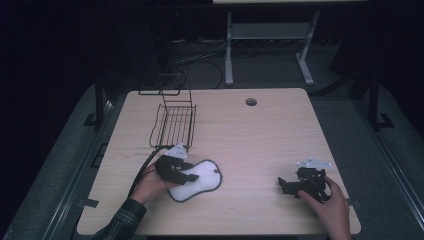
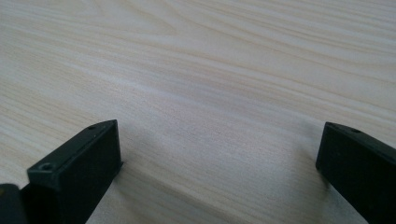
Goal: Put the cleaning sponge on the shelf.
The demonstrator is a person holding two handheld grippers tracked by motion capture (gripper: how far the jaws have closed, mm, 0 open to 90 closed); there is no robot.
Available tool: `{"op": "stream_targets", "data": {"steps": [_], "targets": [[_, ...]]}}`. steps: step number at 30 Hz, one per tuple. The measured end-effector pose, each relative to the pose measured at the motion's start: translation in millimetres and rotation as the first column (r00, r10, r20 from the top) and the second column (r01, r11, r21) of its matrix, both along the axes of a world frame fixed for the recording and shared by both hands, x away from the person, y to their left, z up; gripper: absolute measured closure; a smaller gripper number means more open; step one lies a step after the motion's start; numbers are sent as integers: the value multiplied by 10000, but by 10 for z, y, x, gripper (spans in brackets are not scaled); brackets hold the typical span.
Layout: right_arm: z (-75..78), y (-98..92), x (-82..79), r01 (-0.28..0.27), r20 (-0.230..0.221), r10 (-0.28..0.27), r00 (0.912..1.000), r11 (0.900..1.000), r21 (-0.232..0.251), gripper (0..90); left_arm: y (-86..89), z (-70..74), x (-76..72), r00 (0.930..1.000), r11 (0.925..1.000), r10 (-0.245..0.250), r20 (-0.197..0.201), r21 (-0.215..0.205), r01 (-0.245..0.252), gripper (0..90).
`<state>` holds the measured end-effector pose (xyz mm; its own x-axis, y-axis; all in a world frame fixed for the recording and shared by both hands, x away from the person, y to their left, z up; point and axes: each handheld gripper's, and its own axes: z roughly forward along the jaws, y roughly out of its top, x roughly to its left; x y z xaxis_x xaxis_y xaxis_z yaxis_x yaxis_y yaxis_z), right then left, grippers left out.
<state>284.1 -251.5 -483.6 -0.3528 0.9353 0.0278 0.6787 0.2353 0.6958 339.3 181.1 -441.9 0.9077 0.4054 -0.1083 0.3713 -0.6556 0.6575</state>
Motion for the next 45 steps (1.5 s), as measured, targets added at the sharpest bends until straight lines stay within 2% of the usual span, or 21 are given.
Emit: {"op": "stream_targets", "data": {"steps": [13, 24, 34, 41, 45], "targets": [[0, 0, 0, 0, -2, 0, 10000, 10000, 0, 0, 86, 81, 30, 9990, 9958, 325, -317, -842, -351, 672], [0, 0, 0, 0, 0, 0, 10000, 10000, 0, 0, 132, 174, 21, 9984, 9879, 211, -520, -1526, -288, 765], [0, 0, 0, 1, 0, -1, 10000, 10000, 0, 0, 136, 223, 12, 9971, 9837, 106, -752, -1784, -239, 810], [0, 0, 0, -1, -2, 1, 10000, 10000, 0, 0, 127, 251, 13, 9962, 9813, 398, -780, -1850, -536, 806], [0, 0, 0, 1, -2, -1, 10000, 10000, 3, 0, 133, 290, -5, 9967, 9817, 484, -659, -1810, -596, 810]]}}
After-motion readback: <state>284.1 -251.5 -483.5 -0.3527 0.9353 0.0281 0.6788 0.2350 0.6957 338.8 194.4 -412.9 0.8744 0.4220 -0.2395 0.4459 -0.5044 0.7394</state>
